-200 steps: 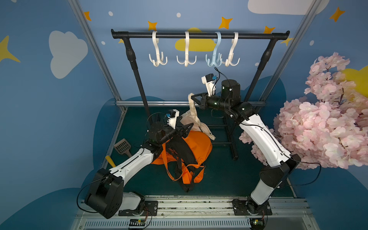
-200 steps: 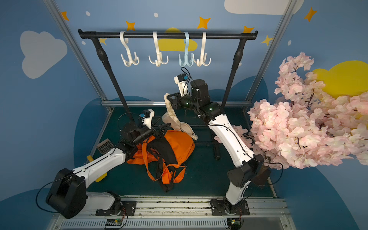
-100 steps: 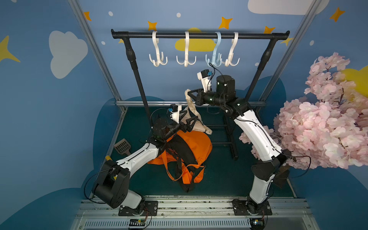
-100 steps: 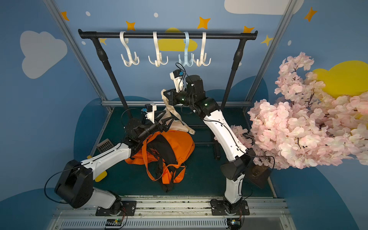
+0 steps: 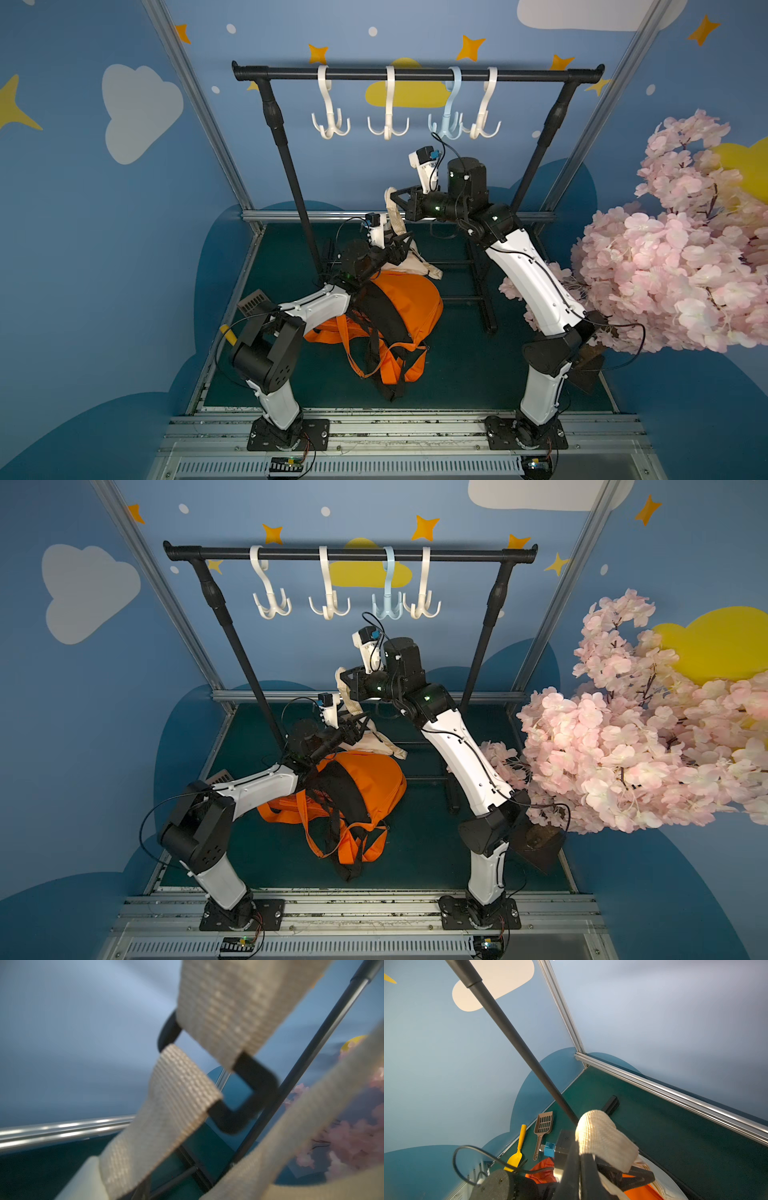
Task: Hang the bag on a hook
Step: Pick up the bag from the bag.
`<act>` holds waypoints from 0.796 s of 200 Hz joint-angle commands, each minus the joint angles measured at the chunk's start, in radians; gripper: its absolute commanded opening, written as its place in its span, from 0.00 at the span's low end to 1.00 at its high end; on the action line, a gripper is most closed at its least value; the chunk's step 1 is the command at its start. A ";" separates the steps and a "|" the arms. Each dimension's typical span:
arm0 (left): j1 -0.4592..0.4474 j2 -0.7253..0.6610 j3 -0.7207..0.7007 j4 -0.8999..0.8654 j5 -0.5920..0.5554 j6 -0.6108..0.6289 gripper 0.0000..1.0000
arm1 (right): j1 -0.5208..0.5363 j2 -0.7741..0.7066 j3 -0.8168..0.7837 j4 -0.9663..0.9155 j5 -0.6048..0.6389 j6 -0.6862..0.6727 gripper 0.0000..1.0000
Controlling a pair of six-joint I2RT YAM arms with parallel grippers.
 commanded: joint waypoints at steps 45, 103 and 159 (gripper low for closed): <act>0.047 -0.168 0.019 -0.094 0.125 -0.028 0.04 | -0.031 -0.043 0.073 0.009 0.082 -0.068 0.00; 0.180 -0.373 0.097 -0.400 0.208 0.018 0.04 | -0.044 -0.088 0.061 0.024 0.148 -0.116 0.00; 0.308 -0.453 0.324 -0.856 0.283 0.163 0.04 | -0.031 -0.157 -0.090 0.091 0.080 -0.107 0.00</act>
